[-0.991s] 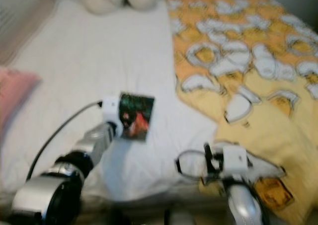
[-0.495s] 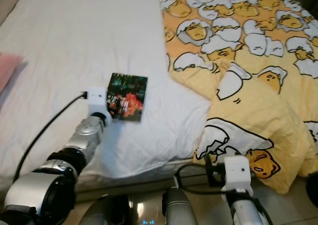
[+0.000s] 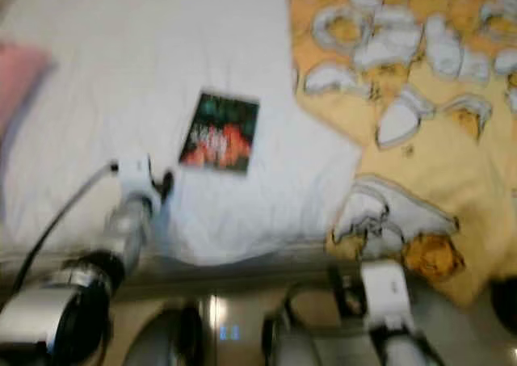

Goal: Clean up the room

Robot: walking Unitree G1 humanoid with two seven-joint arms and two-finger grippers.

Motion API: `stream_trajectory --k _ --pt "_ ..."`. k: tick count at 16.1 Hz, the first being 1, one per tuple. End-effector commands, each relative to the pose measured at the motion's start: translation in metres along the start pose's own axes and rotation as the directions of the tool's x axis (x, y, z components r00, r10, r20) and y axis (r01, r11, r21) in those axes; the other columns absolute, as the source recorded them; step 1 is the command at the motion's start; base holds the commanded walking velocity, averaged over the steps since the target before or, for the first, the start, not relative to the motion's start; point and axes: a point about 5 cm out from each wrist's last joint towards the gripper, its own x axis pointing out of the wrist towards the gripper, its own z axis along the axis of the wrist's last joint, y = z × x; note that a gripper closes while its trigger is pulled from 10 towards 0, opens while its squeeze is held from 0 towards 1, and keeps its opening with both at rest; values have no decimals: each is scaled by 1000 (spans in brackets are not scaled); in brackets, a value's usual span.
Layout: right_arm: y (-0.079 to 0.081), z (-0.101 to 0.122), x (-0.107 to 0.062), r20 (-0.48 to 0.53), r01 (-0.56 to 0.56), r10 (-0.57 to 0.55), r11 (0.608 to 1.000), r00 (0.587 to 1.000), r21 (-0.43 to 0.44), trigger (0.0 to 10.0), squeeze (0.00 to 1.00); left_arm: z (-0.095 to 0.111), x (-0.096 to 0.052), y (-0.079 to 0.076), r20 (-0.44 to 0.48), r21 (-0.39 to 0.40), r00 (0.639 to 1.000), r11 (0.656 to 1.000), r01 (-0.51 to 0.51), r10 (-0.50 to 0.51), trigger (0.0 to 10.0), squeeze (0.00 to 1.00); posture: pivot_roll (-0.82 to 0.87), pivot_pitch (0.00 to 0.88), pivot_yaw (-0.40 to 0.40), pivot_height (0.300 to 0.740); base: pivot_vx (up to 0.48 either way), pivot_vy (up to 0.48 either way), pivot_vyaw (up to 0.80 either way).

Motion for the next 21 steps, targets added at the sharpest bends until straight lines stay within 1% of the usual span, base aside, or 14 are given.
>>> stream_trajectory --k 1,3,4,5,6,7,8,9,10,12,15,16,18,21 --pt "0 2 -3 -2 -4 3 1000 1000 -8 10000 0 -1 0 1 -10 -3 1000 1000 -20 20 10000 0 -376 277 -44 703 0 0 0" --pt "5 16 -1 60 -14 15 1000 998 -25 10000 0 15 -1 -1 146 72 989 997 11 -22 10000 0 -372 266 -29 703 0 0 0" --pt "2 27 -3 109 28 -26 1000 994 -13 10000 0 22 -12 -9 290 102 951 992 78 -105 10000 0 -341 248 -11 703 0 0 0" --pt "2 37 -4 151 51 -51 999 987 0 10000 0 21 -32 -17 373 112 911 983 144 -176 10000 0 -299 221 4 703 0 0 0" --pt "2 40 -4 169 56 -57 998 984 10 10000 0 20 -46 -22 385 115 900 978 172 -203 10000 0 -291 217 5 703 0 0 0" --pt "-1 47 10 166 88 -106 990 980 112 10000 0 21 -89 -39 397 103 872 958 267 -286 10000 0 -247 189 17 703 0 0 0" --pt "-3 53 19 176 89 -120 980 977 176 10000 0 24 -103 -45 405 107 860 950 293 -310 10000 0 -224 169 27 703 0 0 0" --pt "-3 56 25 185 87 -126 975 975 203 10000 0 24 -107 -47 411 113 853 947 302 -321 10000 0 -217 159 31 703 0 0 0" --pt "0 72 40 247 67 -127 969 961 238 10000 0 26 -115 -38 445 92 846 954 284 -295 10000 0 -186 102 31 703 0 0 0" --pt "4 78 48 274 46 -116 968 955 248 10000 0 19 -117 -30 430 90 859 959 267 -279 10000 0 -160 41 29 703 0 0 0" --pt "7 84 59 303 51 -124 970 945 237 10000 0 35 -123 -33 427 120 858 958 259 -285 10000 0 -152 0 44 703 0 0 0" --pt "7 87 60 319 50 -124 972 940 229 10000 0 38 -123 -33 433 127 855 959 254 -285 10000 0 -153 0 44 703 0 0 0" --pt "5 100 55 400 73 -155 974 903 213 10000 0 32 -115 -20 398 19 903 985 171 -164 10000 0 -172 0 51 703 480 0 0" --pt "3 81 44 376 39 -97 986 921 160 10000 0 23 -115 -14 341 4 921 980 197 -187 10000 0 -191 0 50 703 480 0 0"
